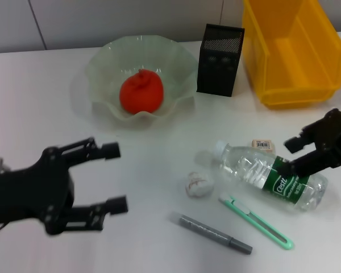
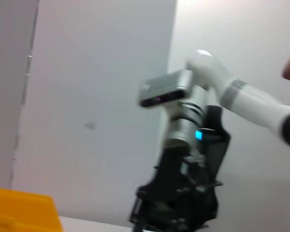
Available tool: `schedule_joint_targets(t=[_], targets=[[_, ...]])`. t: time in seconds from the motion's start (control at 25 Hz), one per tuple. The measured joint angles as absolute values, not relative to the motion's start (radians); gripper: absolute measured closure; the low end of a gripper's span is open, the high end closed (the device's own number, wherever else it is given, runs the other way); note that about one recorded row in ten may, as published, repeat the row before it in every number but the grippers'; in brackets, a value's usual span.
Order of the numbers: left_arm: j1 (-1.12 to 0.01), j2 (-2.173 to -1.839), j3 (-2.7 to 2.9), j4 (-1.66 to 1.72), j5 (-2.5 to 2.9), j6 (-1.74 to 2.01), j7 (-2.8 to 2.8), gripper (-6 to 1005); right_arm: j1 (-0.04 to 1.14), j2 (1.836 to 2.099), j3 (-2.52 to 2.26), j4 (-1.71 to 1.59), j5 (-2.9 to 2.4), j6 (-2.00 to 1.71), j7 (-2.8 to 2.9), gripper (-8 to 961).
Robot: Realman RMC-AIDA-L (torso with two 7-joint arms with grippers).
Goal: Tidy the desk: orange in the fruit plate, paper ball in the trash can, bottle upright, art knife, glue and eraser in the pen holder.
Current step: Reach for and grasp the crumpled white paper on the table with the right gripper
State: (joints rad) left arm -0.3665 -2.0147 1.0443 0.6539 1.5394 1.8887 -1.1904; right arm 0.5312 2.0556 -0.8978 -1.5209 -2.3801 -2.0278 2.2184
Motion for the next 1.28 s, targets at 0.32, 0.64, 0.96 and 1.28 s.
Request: schedule_joint_targets(t=[0.32,0.64,0.96,1.28], targets=[[-0.337,-2.007,1.041,0.659,1.635,1.922,-1.189,136,0.753,2.054,-1.056,-1.407,-2.664,-2.098,2.446,283],[-0.341,-2.009,1.04,0.657,1.662,1.911,-1.181,136,0.825,2.076,-1.126,-1.285,-2.79,-2.022,2.475,282],[-0.338,-2.011,1.046,0.652,1.662,1.897,-1.18,136,0.824,2.077,-1.159,-1.277,-2.729,-1.956,2.452,283],[-0.339,-2.014,1.043,0.651,1.676,1.886,-1.18,136,0.87,2.077,-1.166,-1.123,-2.617,-1.827,2.388,283]])
